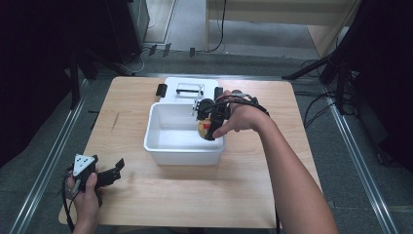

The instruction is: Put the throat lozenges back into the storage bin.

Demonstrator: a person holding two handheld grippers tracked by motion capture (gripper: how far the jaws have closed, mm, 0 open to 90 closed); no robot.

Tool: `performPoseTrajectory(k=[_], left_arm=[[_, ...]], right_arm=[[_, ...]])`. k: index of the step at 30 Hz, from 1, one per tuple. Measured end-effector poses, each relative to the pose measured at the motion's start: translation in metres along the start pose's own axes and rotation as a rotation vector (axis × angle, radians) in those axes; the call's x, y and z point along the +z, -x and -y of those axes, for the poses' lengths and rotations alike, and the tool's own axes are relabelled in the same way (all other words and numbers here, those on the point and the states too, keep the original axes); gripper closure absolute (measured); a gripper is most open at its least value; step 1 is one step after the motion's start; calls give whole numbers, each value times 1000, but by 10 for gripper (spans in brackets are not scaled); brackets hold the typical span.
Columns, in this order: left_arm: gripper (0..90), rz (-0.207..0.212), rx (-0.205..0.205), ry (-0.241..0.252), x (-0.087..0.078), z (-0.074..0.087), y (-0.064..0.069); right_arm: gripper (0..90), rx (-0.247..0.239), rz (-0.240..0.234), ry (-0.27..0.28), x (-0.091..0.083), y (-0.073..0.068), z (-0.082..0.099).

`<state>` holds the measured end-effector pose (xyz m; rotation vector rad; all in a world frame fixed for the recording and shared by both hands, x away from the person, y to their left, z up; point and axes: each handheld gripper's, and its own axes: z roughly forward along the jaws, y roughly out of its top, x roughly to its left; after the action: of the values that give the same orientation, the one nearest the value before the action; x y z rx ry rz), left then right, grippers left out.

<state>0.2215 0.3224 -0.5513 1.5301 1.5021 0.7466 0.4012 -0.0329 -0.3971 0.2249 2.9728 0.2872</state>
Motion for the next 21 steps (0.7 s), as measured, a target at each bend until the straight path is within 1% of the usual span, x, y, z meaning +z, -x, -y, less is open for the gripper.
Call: performPoseTrajectory(k=[4, 6, 10, 11, 14, 19, 21], left_arm=[[0, 0, 0, 0, 0, 0, 0], [0, 0, 0, 1, 0, 0, 0], [0, 0, -2, 1, 0, 0, 0], [0, 0, -1, 1, 0, 0, 0], [0, 1, 1, -1, 0, 0, 0], [0, 0, 1, 0, 0, 0, 0], [0, 1, 1, -1, 0, 0, 0]], right_arm=[[221, -10, -8, -14, 7, 0, 1], [221, -13, -4, -22, 11, 0, 1], [221, -5, -3, -34, 17, -1, 2], [221, -10, -4, -33, 19, -1, 2], [221, -8, -1, -49, 24, -1, 2], [221, -32, 3, -61, 30, -3, 2], [221, -30, 4, -75, 31, -4, 2]])
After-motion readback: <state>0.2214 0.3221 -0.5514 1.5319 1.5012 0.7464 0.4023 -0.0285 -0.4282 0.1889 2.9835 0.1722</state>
